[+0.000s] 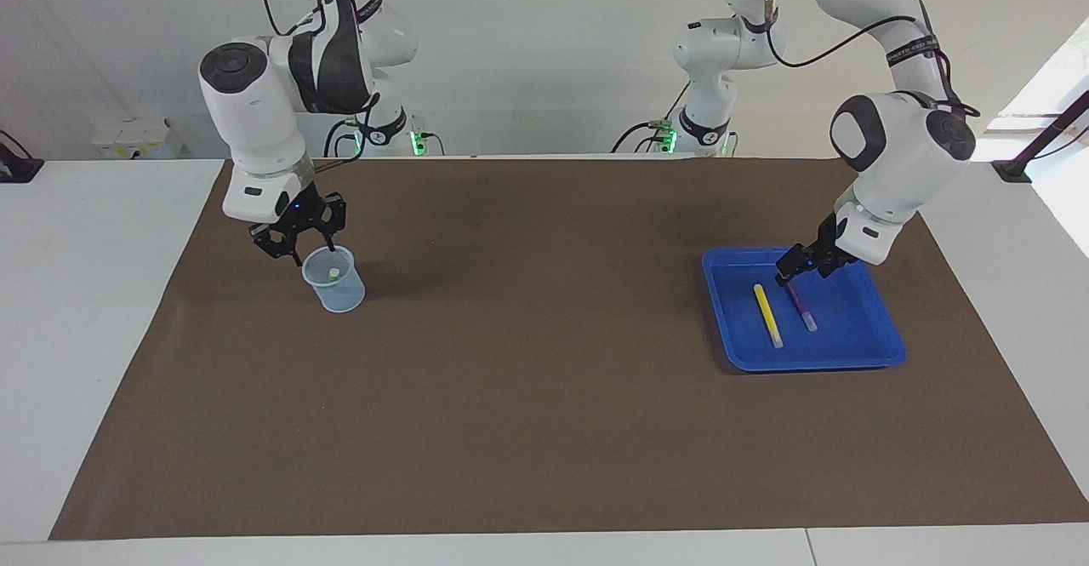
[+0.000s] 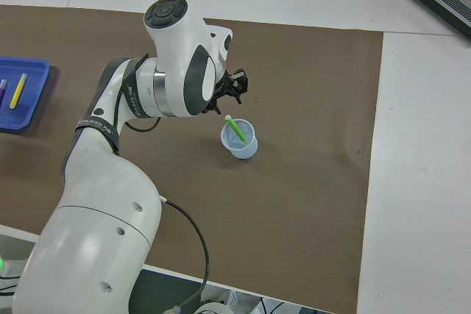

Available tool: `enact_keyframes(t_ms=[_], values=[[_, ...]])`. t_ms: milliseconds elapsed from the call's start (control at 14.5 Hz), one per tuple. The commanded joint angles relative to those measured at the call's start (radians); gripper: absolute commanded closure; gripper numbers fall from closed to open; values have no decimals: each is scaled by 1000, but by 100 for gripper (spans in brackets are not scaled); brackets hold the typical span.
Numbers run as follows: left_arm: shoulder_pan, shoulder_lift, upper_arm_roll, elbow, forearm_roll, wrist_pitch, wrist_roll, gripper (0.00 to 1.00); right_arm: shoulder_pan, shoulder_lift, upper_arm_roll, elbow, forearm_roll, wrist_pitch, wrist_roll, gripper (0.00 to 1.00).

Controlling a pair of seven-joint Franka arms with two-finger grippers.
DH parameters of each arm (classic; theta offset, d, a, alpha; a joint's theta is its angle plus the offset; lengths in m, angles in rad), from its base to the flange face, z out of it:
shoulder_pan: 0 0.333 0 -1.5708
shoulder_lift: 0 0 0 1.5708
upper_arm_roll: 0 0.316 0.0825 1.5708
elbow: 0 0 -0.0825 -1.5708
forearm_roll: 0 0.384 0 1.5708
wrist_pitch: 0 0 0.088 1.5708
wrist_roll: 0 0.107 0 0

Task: Transfer and insert pens with both arms
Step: 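Grasp the purple pen with the left gripper while the right gripper withdraws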

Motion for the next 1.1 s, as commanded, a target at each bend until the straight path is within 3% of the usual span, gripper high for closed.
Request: enact_keyframes(t_ms=[0, 138, 413, 551, 758, 896, 1033], values=[[26, 65, -7, -1, 71, 84, 156, 0, -18, -12, 12, 125, 157, -150, 15, 0], [34, 110, -5, 0, 88, 124, 277, 1, -27, -6, 7, 236, 310, -291, 111, 0], [45, 174, -7, 0, 94, 171, 351, 4, -70, -20, 3, 290, 739, -312, 379, 0], [43, 185, -7, -1, 94, 175, 356, 5, -81, -28, 3, 271, 763, -326, 463, 0], [39, 188, -7, -3, 94, 172, 357, 15, -61, -97, 16, 144, 766, -335, 495, 0], [39, 188, -5, -6, 94, 169, 359, 37, 26, -115, 16, 91, 774, -246, 594, 0], [40, 188, -5, -6, 109, 166, 359, 74, 63, -121, 18, 77, 801, -183, 700, 0]])
